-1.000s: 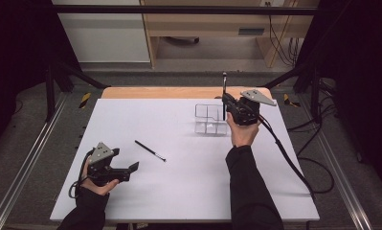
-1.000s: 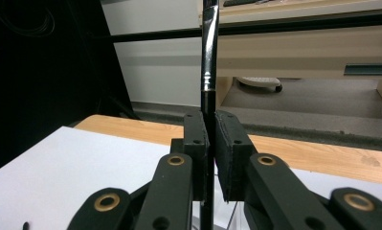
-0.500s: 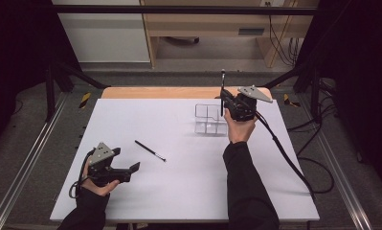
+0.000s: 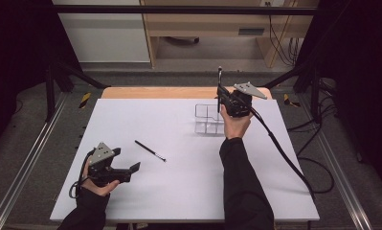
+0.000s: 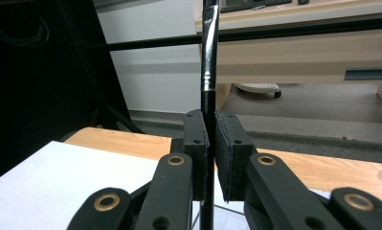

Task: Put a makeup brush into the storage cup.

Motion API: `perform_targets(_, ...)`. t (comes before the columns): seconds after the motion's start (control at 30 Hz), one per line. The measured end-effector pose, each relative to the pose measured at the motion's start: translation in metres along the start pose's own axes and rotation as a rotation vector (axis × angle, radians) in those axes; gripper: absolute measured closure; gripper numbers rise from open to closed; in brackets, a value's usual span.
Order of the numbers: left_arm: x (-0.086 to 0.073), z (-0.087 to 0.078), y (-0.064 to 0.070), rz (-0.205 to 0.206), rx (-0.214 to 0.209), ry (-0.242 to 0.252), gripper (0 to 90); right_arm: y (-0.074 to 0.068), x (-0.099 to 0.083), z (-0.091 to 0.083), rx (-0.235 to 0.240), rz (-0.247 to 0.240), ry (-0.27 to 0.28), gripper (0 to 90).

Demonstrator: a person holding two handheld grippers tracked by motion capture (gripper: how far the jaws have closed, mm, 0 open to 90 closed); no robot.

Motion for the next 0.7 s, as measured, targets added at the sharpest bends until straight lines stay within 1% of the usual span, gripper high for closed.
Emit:
perform_targets(0.1, 0.0, 0.0, 0.0, 0.001, 0.0, -0.001, 6.9, 0.0, -0.002, 0.004, -0.004, 0.002, -0.005, 84.2)
perform_targets(0.23, 0.0, 0.0, 0.0, 0.001, -0.001, -0.001, 6.9, -0.001, -0.006, 0.009, -0.013, -0.013, -0.013, 84.2)
perform_targets(0.43, 0.0, 0.001, 0.0, 0.003, -0.003, -0.006, 6.9, -0.002, -0.01, 0.016, -0.005, -0.01, -0.018, 84.2)
perform_targets(0.7, -0.001, 0.001, 0.0, 0.0, -0.005, -0.004, 6.9, -0.002, -0.014, 0.023, -0.009, -0.003, -0.024, 84.2)
Point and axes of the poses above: each handheld gripper's, and its own axes: z roughly forward along the jaws, x roughly out of its top, y roughly to its right, the point moved 2 cm from there along z, roughly forward along the jaws, and after that the axes turned 12 degrees about -x, right-handed, at the moved point
